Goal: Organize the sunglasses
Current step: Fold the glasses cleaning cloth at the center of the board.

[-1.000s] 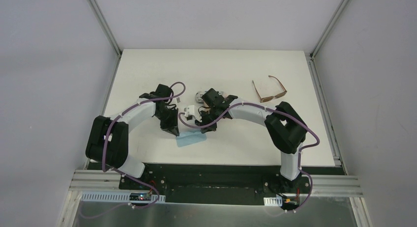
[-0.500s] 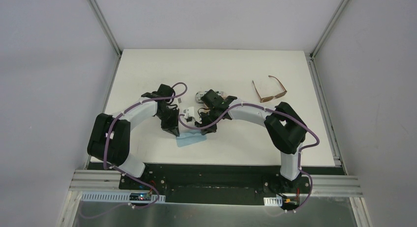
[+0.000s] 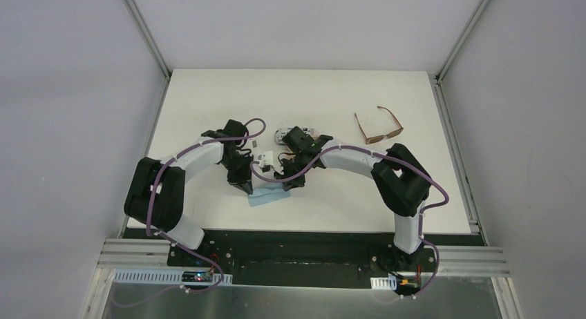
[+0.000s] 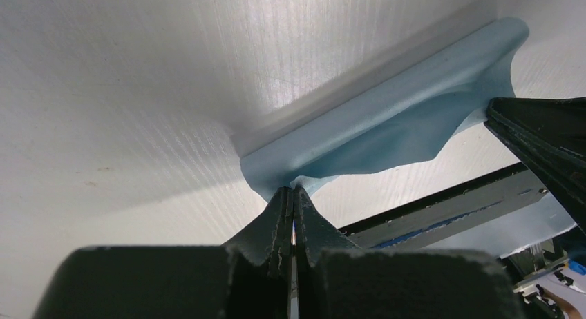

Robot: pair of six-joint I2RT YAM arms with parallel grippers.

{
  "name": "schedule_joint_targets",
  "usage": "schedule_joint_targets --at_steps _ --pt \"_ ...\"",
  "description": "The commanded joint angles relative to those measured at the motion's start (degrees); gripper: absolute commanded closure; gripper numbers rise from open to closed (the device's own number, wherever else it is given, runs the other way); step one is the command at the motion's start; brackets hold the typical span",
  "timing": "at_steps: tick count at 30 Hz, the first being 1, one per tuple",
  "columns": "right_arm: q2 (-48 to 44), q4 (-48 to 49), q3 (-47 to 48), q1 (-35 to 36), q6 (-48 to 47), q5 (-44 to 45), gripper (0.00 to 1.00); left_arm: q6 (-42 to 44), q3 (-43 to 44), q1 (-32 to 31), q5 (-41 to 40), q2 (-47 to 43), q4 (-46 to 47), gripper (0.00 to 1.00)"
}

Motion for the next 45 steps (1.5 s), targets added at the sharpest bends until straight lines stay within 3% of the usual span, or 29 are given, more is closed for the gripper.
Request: schedule_joint_targets --at_steps 1,26,38,45 --pt "-0.49 -0.12 0.29 0.64 -0.78 -2.24 1.0 0.85 1.76 -0.35 -0.3 0.36 -0.35 1.0" --pt "1.51 -0.59 0.89 1.25 -1.56 -0.65 1.0 1.38 1.94 -0.79 -0.51 0.77 -1.12 1.0" --pt "-1.43 -2.8 1.12 1.13 -1.66 -1.48 0.81 2.04 4.38 -0.71 -2.72 -5.47 -2.92 0.61" --pt "-3.58 -4.26 3.39 -1.97 -1.28 -4.49 0.76 2.32 4.85 2.32 -4.03 -7.79 -0.91 0.54"
